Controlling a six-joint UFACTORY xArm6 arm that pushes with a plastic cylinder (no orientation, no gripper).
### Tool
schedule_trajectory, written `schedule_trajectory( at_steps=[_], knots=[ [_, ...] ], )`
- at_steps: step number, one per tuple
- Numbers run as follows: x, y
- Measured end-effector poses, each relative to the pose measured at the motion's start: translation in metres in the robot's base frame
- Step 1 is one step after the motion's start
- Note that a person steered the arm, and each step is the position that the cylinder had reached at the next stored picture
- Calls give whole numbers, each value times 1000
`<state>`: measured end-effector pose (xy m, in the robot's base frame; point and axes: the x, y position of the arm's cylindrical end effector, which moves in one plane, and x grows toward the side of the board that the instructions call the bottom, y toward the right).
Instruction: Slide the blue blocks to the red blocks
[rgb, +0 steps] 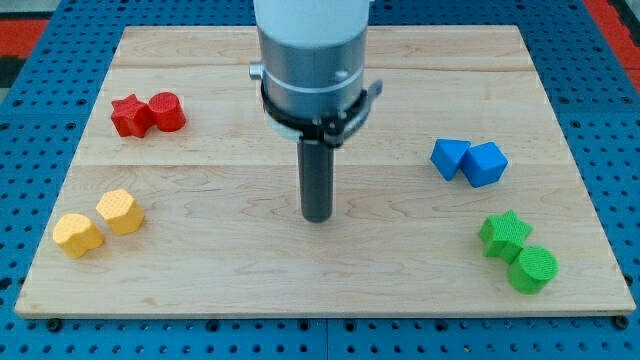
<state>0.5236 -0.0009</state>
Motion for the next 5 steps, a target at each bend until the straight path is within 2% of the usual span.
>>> schedule_trajectory(
  at_steps=[2,3,4,5],
  knots=[
    [-27,189],
    [-20,244],
    [-44,237],
    [-61,194]
  ],
)
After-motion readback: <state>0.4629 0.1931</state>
